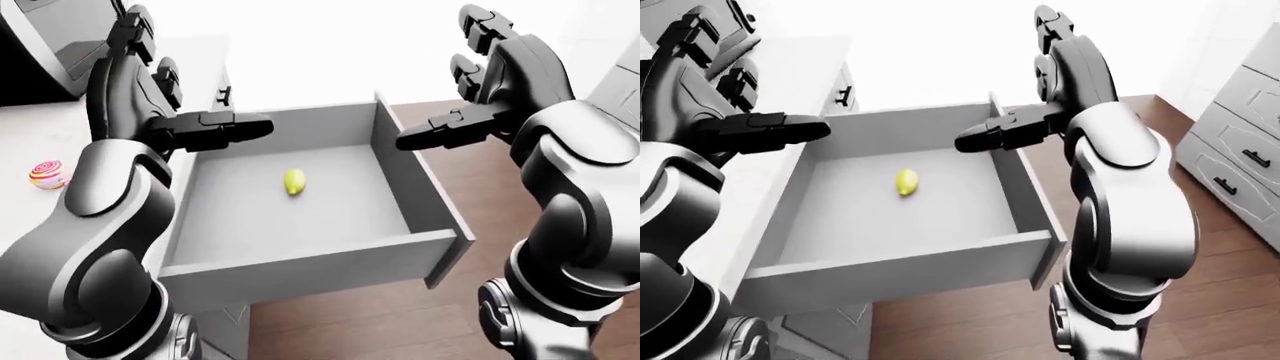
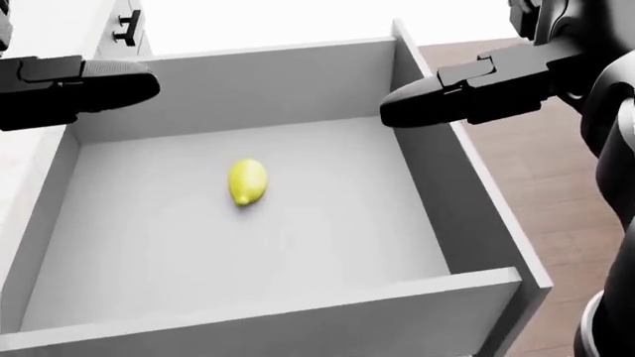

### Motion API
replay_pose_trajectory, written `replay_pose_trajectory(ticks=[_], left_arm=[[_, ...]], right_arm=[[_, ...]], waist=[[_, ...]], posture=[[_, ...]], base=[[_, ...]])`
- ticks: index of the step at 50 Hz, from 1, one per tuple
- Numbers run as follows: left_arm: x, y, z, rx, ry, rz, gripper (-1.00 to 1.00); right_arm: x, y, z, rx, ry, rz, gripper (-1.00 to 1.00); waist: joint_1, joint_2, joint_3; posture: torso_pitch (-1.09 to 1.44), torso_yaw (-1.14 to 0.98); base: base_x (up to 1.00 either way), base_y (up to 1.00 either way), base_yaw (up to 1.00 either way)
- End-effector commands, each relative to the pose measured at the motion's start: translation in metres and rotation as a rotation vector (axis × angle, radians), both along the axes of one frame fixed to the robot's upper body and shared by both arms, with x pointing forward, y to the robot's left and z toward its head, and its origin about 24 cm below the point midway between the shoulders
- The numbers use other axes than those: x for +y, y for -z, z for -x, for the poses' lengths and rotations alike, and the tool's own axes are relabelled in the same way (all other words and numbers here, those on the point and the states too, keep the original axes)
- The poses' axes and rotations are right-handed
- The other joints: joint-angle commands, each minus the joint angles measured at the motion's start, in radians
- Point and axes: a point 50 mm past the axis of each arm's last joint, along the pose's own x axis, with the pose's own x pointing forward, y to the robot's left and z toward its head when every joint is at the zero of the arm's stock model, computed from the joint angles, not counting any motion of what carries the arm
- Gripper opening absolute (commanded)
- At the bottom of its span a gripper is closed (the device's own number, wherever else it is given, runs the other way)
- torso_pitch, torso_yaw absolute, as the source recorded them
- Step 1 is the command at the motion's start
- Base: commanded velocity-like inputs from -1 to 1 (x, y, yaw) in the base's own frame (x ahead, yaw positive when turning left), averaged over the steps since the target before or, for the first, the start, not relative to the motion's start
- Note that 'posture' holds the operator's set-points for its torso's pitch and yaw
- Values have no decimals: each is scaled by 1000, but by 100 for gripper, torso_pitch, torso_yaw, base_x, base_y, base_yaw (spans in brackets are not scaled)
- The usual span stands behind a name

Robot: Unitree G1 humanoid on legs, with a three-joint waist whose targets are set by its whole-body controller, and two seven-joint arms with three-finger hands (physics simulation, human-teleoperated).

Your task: Close the right drawer.

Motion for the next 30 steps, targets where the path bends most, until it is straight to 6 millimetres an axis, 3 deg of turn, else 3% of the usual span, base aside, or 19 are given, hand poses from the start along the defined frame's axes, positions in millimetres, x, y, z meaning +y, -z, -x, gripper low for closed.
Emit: replay_pose_trajectory(ticks=[1,7,20,30], left_arm=[[0,-14,7,-90,-5,1,100],[1,-14,7,-90,-5,1,100],[0,-15,8,-91,-3,2,100],[4,-20,9,-99,-10,2,100]], right_arm=[[-1,-14,4,-76,6,-6,100],[-9,-20,4,-88,28,-46,100],[-25,-40,5,-83,64,-15,100],[-61,-47,-3,-26,144,18,100]], waist=[[0,3,-29],[-8,14,-33],[-13,13,-35],[-13,8,-31]], posture=[[0,0],[0,0],[0,0],[0,0]], base=[[0,0,0],[0,0,0],[0,0,0],[0,0,0]])
